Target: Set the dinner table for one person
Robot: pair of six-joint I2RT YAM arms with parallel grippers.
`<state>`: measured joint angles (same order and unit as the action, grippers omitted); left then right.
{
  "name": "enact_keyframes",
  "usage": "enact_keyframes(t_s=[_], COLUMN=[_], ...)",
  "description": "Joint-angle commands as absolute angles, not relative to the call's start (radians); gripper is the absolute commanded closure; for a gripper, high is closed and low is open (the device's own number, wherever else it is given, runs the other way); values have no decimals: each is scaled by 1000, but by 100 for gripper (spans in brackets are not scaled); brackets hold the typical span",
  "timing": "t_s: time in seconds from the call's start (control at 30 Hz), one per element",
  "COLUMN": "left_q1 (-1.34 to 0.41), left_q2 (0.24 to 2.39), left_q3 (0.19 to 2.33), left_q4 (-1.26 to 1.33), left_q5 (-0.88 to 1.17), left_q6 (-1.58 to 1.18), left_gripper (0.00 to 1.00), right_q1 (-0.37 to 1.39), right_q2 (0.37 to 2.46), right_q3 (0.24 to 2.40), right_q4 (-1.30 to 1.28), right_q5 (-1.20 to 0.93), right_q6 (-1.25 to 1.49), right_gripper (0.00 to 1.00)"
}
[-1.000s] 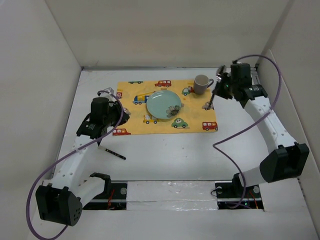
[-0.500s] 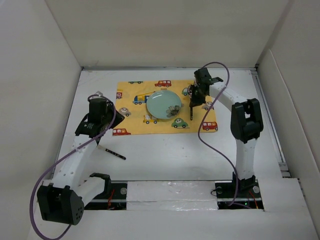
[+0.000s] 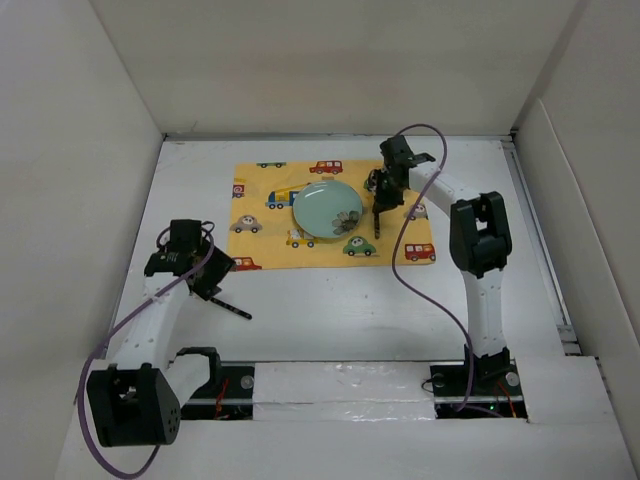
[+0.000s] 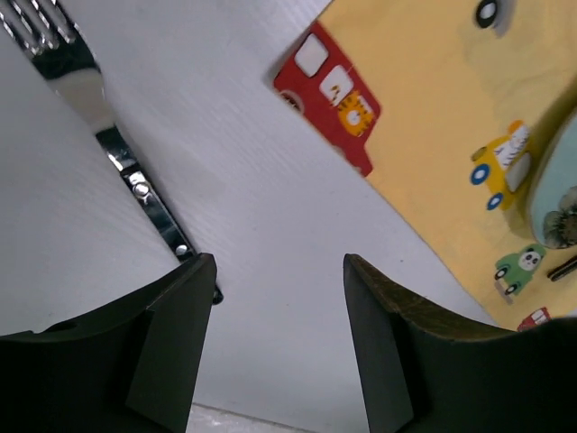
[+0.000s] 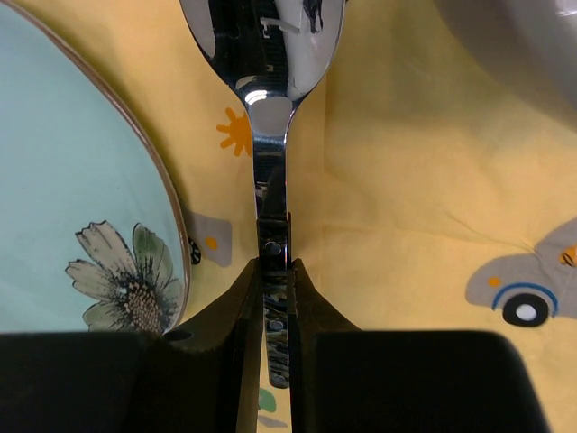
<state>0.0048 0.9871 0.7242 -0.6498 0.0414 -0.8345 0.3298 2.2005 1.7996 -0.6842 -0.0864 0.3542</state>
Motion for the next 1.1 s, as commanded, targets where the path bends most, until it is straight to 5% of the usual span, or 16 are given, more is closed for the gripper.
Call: enact_keyframes(t_s=[0.0,0.1,0.43,0.73,1.07], left_q1=[9,9,9,9,9], left_q2=[1035,1051,1149,1299,1341], left_q3=[709,695,709,764,660], left_q4=[-736,-759,-810,-808,-663], left_q5=[51,9,-48,-150,-66], left_q6=[-870,-923,-971,-1034,-1097], left_gripper=[45,45,31,35,60], right_q1=[347,365,393,423,476], right_q2=[2223,2227,2086,1758,1557], right_q3=[1861,1858,1772,1629,1629], right_q4=[-696,-696,-696,-614,-569], right_q5=[-78,-80,-40,-66,-127], right_q6=[345,354,382,433,456], right_gripper=[95,89,44,42,42])
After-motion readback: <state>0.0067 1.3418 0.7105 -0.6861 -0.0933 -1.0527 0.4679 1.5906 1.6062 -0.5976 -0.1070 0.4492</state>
